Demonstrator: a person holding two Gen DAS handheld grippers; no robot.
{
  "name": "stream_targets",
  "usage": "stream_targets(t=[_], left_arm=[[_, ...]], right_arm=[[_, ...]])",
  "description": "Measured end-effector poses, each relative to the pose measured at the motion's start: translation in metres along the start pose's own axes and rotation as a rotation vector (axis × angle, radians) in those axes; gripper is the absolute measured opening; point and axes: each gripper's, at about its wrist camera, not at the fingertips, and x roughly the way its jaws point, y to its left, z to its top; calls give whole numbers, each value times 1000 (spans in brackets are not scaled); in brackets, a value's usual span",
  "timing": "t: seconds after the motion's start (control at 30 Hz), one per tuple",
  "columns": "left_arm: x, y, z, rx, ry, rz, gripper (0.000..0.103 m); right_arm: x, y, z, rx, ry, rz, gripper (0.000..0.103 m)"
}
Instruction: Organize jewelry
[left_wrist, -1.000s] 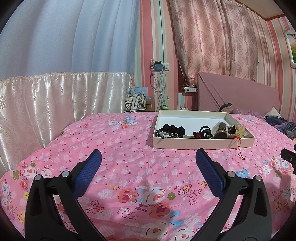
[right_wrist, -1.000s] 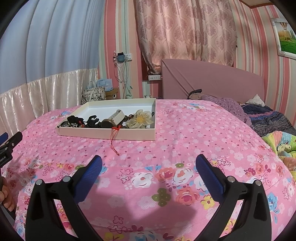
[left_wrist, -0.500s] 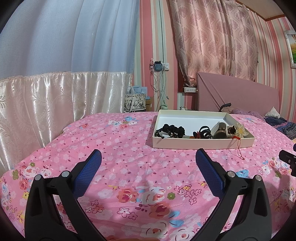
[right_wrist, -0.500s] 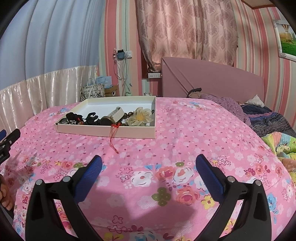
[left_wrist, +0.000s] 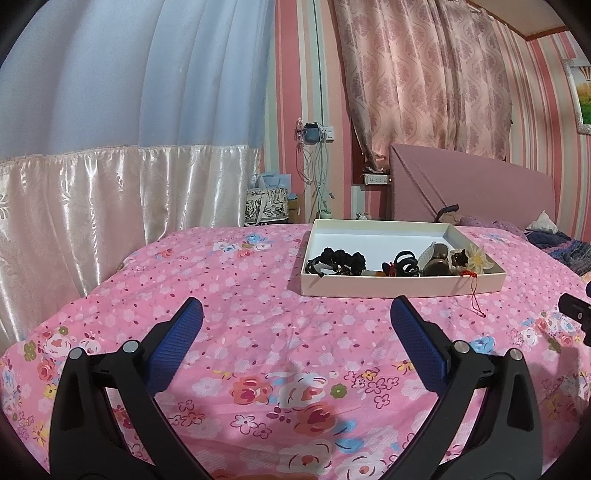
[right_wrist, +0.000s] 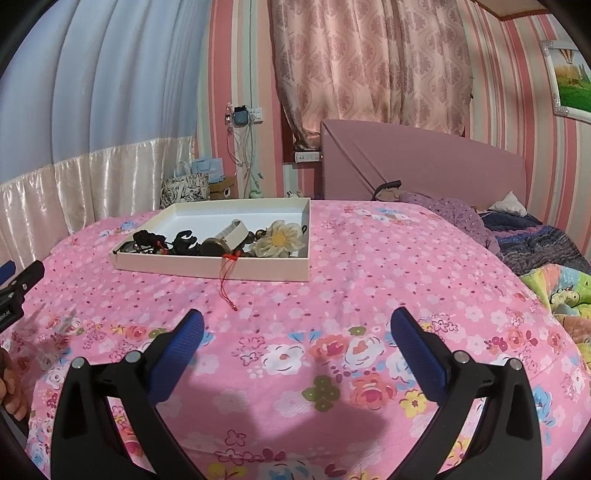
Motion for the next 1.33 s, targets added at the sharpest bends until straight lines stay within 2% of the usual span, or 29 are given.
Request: stream_targets(t=[0.93,1.33], left_arm=[[1,5,3,-17,3,4,100],[1,6,3,-23,2,17,100]], right_arm=[[1,2,0,-15,-4,-2,101],[-3,2,-2,-15,-16,29,101]])
